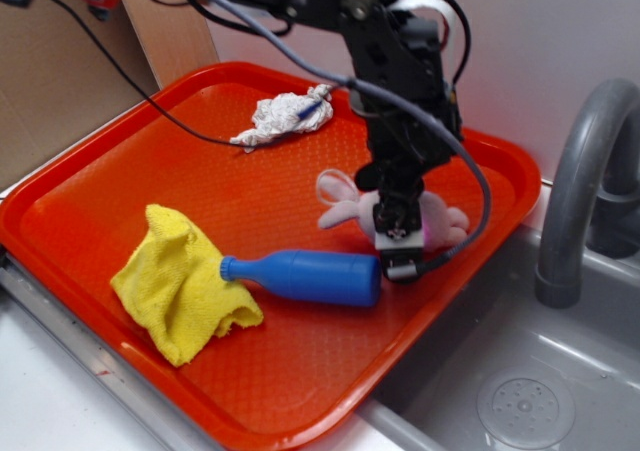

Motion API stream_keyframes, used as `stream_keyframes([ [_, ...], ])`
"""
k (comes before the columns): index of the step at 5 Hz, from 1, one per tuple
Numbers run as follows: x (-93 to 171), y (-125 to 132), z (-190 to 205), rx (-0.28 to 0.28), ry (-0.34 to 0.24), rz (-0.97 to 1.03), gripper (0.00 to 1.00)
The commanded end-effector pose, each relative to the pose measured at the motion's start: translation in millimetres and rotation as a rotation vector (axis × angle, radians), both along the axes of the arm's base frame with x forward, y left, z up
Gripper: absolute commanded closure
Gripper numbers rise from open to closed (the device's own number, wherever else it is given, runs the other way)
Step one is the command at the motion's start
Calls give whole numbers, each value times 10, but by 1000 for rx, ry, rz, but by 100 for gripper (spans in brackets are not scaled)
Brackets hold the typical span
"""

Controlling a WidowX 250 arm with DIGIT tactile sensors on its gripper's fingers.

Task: Grab the pink bunny.

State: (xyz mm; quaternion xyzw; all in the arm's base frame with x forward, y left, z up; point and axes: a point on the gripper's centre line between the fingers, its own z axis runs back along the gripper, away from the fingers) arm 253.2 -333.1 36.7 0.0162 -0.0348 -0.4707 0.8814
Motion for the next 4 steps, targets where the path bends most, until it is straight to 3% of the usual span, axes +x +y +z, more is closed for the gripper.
stream_keyframes([
  [1,-160,-98,26,-31,1,-25,100],
  [3,-90,83,428,-9,3,125,100],
  [4,15,445,830,-35,21,358,100],
])
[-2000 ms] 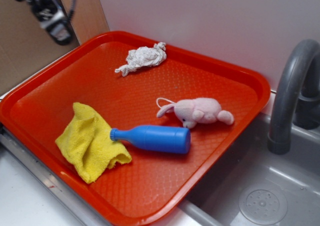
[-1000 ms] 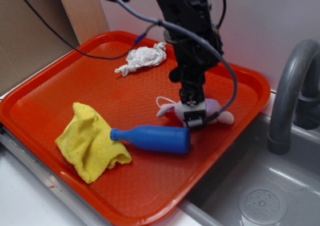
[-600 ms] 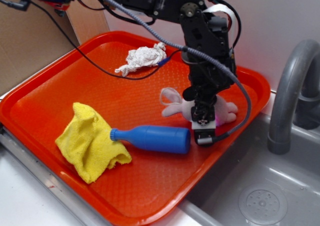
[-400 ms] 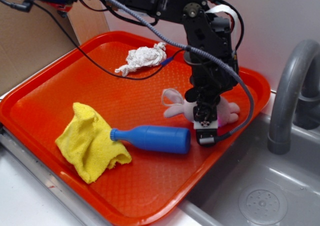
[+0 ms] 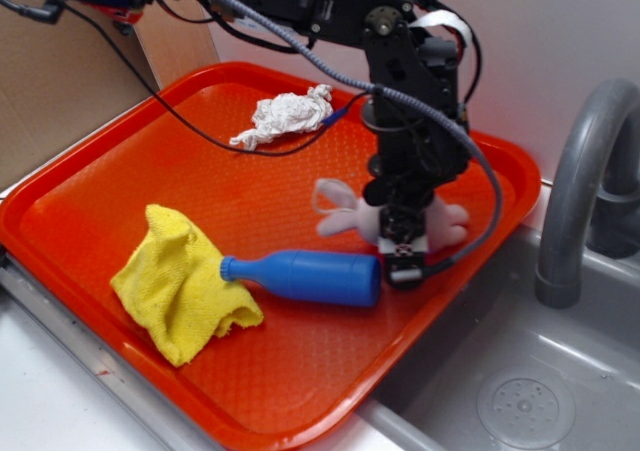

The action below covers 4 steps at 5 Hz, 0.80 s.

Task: Grab the pink bunny.

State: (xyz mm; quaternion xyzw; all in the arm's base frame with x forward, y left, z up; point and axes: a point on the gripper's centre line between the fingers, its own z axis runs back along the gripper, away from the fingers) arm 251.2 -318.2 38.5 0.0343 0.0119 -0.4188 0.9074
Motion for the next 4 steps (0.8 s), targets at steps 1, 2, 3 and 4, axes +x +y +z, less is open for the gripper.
stream_keyframes([
  [1,46,744,1111,-147,-63,379,100],
  [2,-93,1105,1328,-110,-85,516,100],
  [3,-342,1479,1508,-91,-113,676,100],
  [4,-587,1676,1692,-107,-132,810,100],
])
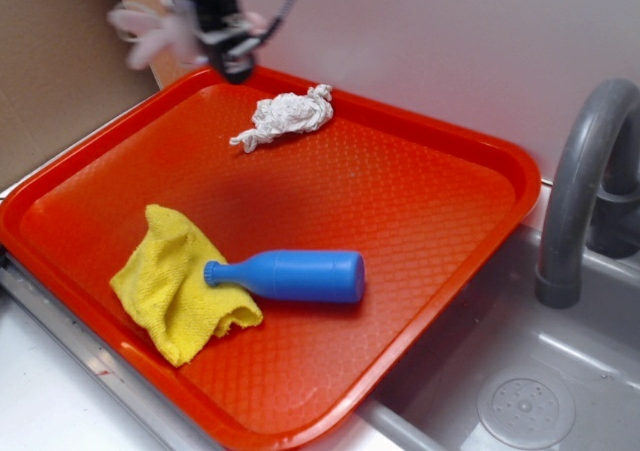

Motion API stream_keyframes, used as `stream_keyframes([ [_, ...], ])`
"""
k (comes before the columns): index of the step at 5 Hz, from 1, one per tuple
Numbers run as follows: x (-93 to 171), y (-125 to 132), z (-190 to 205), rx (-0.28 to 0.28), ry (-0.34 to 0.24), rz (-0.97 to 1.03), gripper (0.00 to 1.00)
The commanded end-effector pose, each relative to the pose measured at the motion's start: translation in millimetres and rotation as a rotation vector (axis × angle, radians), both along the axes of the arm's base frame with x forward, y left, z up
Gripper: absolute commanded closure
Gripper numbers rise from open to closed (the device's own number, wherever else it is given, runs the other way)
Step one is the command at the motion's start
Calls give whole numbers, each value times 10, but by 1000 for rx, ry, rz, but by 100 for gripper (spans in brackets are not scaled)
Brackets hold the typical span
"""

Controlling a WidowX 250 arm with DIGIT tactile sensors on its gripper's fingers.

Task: Grab the pink bunny.

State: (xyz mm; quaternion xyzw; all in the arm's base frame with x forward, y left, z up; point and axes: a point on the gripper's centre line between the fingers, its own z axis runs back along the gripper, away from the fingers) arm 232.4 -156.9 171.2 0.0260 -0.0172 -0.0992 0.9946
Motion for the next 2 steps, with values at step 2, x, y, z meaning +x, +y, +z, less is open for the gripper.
stream_keyframes([
  [2,-419,192,427,-92,-75,188,100],
])
